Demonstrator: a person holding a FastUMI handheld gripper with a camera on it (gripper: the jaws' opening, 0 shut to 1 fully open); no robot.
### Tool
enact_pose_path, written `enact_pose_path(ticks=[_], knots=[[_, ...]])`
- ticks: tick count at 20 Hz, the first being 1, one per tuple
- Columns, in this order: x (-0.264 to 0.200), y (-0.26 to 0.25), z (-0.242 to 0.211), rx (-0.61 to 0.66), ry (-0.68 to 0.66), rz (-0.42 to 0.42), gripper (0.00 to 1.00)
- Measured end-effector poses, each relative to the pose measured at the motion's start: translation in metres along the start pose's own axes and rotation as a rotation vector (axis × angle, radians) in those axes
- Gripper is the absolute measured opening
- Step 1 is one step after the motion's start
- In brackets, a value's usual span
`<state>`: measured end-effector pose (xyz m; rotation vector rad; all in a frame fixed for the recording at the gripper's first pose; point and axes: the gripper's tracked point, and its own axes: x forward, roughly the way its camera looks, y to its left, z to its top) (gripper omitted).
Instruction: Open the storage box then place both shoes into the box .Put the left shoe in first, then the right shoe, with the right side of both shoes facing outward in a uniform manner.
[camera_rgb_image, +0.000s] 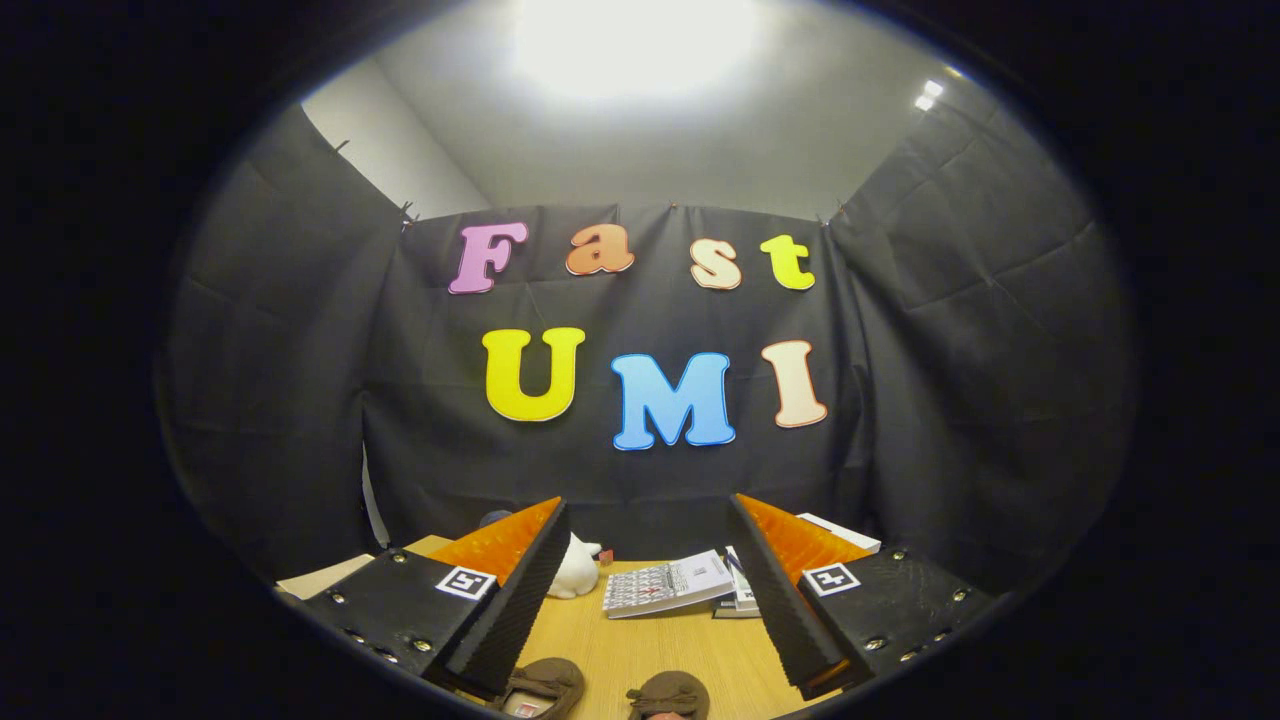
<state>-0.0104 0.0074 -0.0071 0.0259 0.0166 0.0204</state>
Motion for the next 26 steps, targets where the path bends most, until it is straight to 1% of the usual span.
enact_pose_path(ticks=[3, 5, 8, 12, 15, 18, 22, 25, 26], knots=[[-0.001, 0.007, -0.004, 0.018, 0.004, 0.020, 0.96], [0.000, 0.015, -0.012, 0.053, 0.021, 0.047, 0.96], [-0.006, 0.024, -0.025, 0.103, 0.073, 0.059, 0.96], [-0.007, 0.046, -0.047, 0.210, 0.153, 0.109, 0.96], [-0.011, 0.065, -0.076, 0.350, 0.258, 0.151, 0.96], [-0.017, 0.078, -0.103, 0.507, 0.350, 0.169, 0.97], [-0.021, 0.107, -0.128, 0.759, 0.430, 0.224, 0.98], [-0.023, 0.116, -0.151, 0.872, 0.493, 0.226, 0.97], [-0.023, 0.123, -0.155, 0.910, 0.506, 0.244, 0.98]])
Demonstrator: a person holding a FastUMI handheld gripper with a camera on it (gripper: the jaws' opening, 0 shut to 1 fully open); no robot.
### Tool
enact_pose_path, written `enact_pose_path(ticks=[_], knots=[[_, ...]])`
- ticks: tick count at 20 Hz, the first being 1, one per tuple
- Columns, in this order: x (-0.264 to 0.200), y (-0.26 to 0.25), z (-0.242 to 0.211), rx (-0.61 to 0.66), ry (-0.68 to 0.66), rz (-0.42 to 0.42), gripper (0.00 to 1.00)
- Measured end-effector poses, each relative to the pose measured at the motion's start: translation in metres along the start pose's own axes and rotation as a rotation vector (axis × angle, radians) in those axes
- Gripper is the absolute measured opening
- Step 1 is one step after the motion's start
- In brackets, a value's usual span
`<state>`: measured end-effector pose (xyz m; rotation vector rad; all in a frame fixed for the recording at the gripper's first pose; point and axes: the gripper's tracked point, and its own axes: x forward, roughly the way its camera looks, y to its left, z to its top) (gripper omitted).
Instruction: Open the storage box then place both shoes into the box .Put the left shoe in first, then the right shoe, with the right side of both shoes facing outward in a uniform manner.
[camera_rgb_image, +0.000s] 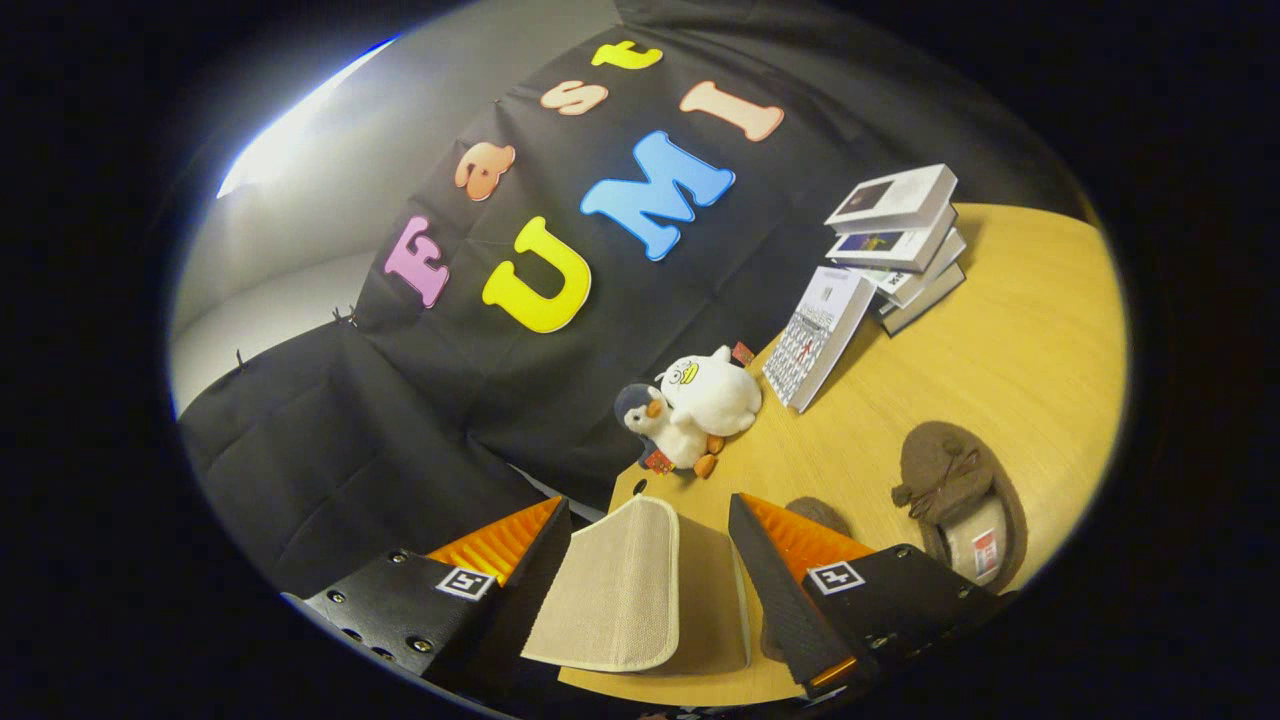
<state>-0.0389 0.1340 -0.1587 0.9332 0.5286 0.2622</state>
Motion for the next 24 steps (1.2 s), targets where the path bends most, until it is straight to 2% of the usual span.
enact_pose_path(ticks=[11, 19, 23, 24], knots=[[0.027, -0.007, -0.078, 0.351, 0.228, 0.088, 0.97], [0.043, -0.011, -0.124, 0.503, 0.360, 0.091, 0.97], [0.046, -0.011, -0.142, 0.529, 0.424, 0.079, 0.91], [0.044, -0.011, -0.144, 0.536, 0.444, 0.081, 0.81]])
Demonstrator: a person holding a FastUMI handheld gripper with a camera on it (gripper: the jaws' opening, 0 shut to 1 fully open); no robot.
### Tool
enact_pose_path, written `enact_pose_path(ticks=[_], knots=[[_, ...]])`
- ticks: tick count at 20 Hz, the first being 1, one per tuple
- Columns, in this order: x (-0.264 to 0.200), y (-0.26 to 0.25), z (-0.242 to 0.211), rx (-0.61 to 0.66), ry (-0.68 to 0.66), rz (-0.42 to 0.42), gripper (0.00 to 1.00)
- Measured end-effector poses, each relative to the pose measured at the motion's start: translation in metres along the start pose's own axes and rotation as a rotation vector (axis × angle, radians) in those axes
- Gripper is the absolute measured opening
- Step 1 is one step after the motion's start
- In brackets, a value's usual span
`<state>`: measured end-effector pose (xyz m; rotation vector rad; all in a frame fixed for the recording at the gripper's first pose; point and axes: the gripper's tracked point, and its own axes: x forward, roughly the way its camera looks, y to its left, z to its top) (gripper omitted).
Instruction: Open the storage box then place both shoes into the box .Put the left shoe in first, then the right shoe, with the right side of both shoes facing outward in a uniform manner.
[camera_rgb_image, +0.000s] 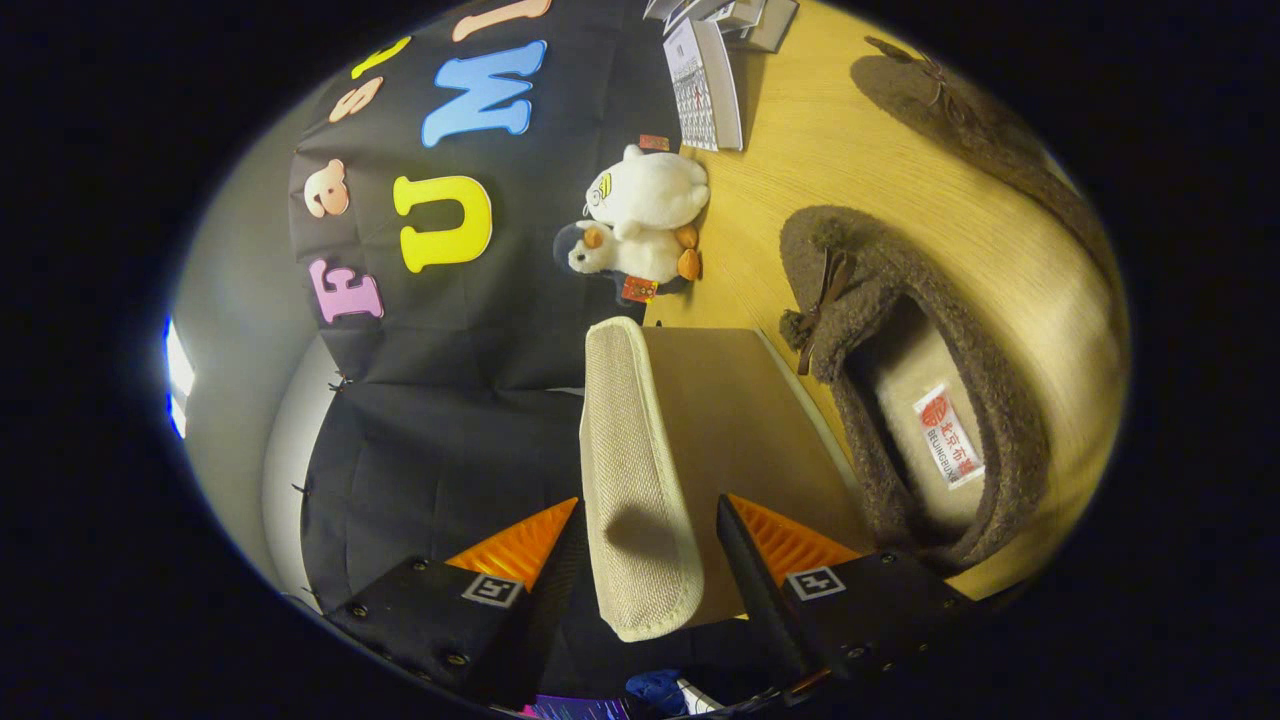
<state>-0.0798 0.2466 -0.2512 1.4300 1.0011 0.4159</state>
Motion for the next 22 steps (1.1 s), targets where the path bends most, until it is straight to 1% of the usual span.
enact_pose_path(ticks=[1, 3, 4, 5, 6, 7, 8, 9, 10, 11, 13, 14, 19, 22], knots=[[0.000, 0.002, -0.001, 0.001, 0.010, 0.009, 0.79], [-0.002, 0.004, 0.000, -0.004, 0.013, 0.009, 0.49], [-0.005, 0.006, 0.000, -0.017, 0.015, 0.011, 0.49], [-0.002, 0.007, -0.005, -0.015, -0.001, 0.013, 0.45], [-0.031, 0.006, 0.020, 0.002, -0.019, 0.008, 0.32], [-0.009, 0.008, 0.008, -0.010, -0.002, 0.021, 0.19], [-0.011, 0.010, 0.005, -0.032, 0.013, 0.009, 0.19], [-0.019, 0.019, 0.008, -0.040, -0.006, 0.041, 0.19], [-0.010, 0.024, 0.006, -0.059, -0.007, 0.033, 0.10], [-0.016, 0.030, -0.001, -0.099, 0.027, 0.031, 0.00], [-0.020, 0.036, -0.005, -0.165, 0.057, 0.008, 0.00], [-0.021, 0.041, -0.003, -0.183, 0.048, 0.001, 0.00], [-0.030, 0.093, -0.010, -0.277, 0.072, 0.049, 0.00], [-0.028, 0.125, -0.019, -0.326, 0.087, 0.079, 0.00]])
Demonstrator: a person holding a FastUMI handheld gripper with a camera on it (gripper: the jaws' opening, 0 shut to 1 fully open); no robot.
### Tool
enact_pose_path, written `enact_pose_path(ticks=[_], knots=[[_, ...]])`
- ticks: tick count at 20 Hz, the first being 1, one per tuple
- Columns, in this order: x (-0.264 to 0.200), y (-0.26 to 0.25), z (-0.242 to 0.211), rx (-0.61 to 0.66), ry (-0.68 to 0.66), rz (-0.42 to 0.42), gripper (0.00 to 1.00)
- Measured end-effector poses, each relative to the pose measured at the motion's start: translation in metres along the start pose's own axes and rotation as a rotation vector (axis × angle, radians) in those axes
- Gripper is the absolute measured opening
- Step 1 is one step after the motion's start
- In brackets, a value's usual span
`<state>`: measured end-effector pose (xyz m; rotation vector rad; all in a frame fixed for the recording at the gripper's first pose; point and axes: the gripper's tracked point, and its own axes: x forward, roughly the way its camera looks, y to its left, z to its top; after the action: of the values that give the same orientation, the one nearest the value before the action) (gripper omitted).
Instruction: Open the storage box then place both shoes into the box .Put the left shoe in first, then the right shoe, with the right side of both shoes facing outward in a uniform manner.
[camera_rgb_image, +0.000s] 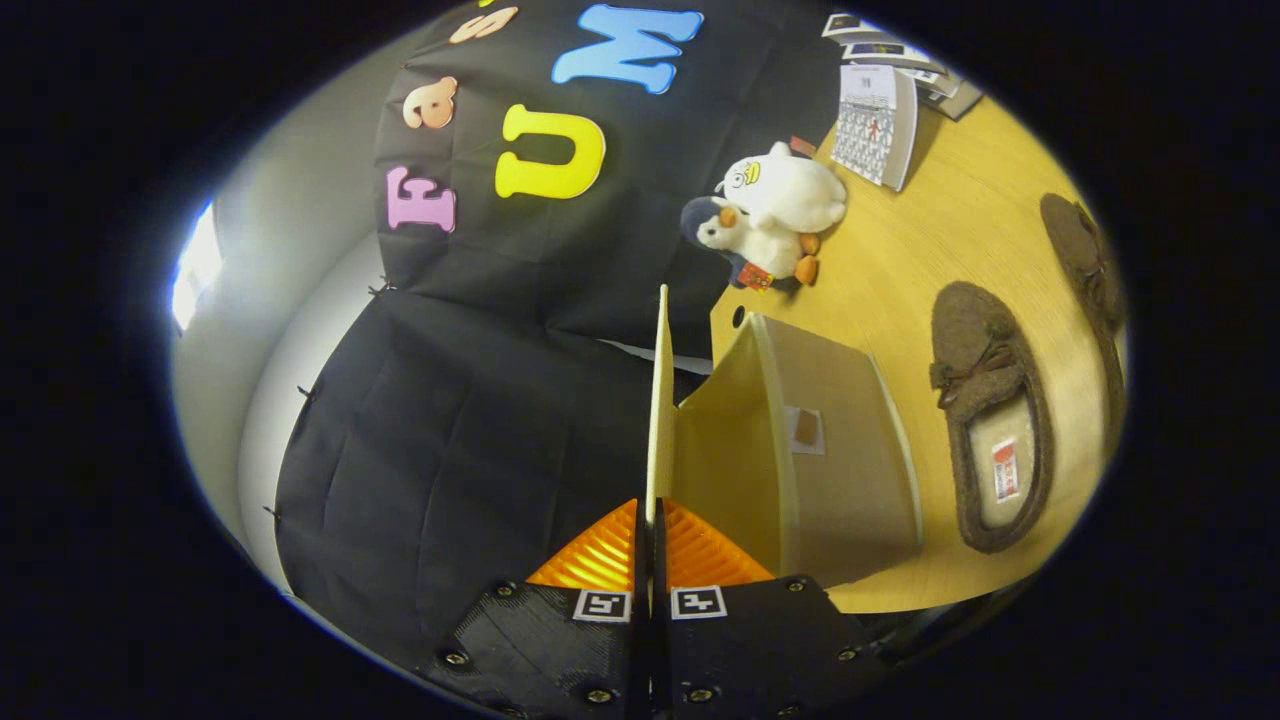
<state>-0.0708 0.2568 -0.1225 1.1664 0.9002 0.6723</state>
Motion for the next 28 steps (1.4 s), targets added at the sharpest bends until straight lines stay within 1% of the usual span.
enact_pose_path(ticks=[2, 7, 10, 12, 14, 17, 19, 24, 28], knots=[[0.007, 0.019, 0.000, -0.030, 0.009, 0.008, 0.00], [0.029, 0.055, -0.002, -0.127, 0.019, -0.015, 0.00], [0.043, 0.072, -0.010, -0.180, 0.026, -0.022, 0.00], [0.053, 0.080, -0.016, -0.215, 0.034, -0.047, 0.00], [0.061, 0.088, -0.021, -0.259, 0.028, -0.089, 0.00], [0.075, 0.099, -0.028, -0.386, 0.042, -0.158, 0.00], [0.087, 0.104, -0.038, -0.439, 0.061, -0.162, 0.01], [0.111, 0.118, -0.061, -0.467, 0.093, -0.146, 0.01], [0.130, 0.123, -0.078, -0.464, 0.110, -0.128, 0.01]])
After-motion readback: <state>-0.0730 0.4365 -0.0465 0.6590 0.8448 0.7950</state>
